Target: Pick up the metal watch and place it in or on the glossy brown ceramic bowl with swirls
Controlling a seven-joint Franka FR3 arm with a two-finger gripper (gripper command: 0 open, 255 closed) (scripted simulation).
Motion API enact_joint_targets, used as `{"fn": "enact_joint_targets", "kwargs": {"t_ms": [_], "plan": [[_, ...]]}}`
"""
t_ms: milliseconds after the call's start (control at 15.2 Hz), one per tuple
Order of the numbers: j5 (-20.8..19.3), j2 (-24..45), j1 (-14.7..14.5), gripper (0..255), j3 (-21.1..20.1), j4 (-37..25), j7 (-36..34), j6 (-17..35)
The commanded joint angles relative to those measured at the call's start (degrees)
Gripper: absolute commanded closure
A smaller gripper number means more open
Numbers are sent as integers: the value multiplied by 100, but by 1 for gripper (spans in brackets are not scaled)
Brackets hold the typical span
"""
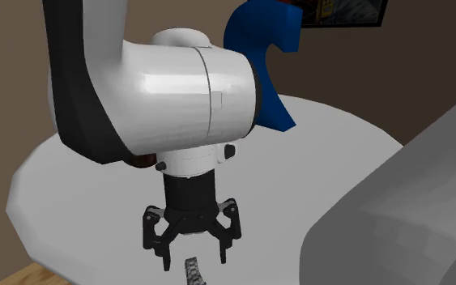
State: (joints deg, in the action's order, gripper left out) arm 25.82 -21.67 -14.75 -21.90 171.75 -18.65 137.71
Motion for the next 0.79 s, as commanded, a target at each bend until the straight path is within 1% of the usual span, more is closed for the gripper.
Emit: {"fn": "enact_joint_targets", "kwargs": {"t_ms": [0, 396, 462, 726], "plan": [[335, -214, -28, 0, 298, 15, 63, -601], [699, 419, -207, 0, 175, 159, 217, 174], [809, 610, -259, 0, 147, 183, 271, 387], [809, 610, -259, 0, 147, 183, 271, 387]]}}
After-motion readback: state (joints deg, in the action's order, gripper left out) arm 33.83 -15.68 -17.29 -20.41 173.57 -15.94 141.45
